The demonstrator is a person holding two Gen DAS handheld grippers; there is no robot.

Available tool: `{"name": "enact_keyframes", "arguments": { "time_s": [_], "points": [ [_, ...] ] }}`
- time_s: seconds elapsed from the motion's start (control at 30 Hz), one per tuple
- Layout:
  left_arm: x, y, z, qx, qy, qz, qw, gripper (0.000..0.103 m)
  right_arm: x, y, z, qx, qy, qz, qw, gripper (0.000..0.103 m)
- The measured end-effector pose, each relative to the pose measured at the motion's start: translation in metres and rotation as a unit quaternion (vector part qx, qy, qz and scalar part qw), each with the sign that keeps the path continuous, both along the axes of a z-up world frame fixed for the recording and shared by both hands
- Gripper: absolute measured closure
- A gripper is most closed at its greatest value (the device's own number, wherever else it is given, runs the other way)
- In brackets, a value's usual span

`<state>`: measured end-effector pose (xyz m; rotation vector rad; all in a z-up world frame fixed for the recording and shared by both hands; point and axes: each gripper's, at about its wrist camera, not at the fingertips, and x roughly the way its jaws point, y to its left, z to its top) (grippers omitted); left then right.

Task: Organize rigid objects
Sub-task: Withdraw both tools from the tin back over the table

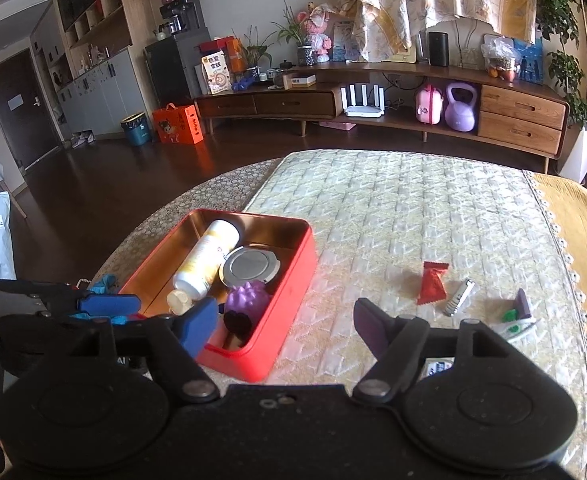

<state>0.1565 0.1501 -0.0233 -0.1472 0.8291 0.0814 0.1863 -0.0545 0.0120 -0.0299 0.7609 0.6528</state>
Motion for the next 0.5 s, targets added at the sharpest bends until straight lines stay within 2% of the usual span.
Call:
{"name": "enact_keyframes", "arguments": {
  "time_s": [0.07,0.27,0.4,0.5],
  "points": [
    [-0.003,-0.009,0.003,0.001,-0.005,-0.005,1.0,0.032,-0.004,-0.014,0.002,0.005,0.004,-0.005,1.0,0.026],
    [-0.004,-0.034,0.008,-0.001,-0.009,-0.021,0.9997,0.031,-0.013,-0.049,0.004,-0.002,0.005,-0.028,1.0,0.017],
    [-0.005,-0.051,0.01,-0.003,-0.012,-0.032,0.9994,0.023,-0.018,-0.076,0.004,-0.003,0.007,-0.046,0.999,0.011],
    [-0.003,-0.063,0.01,-0.009,-0.014,-0.041,0.999,0.022,-0.022,-0.096,0.002,-0.004,0.006,-0.06,0.998,0.008]
  ]
}}
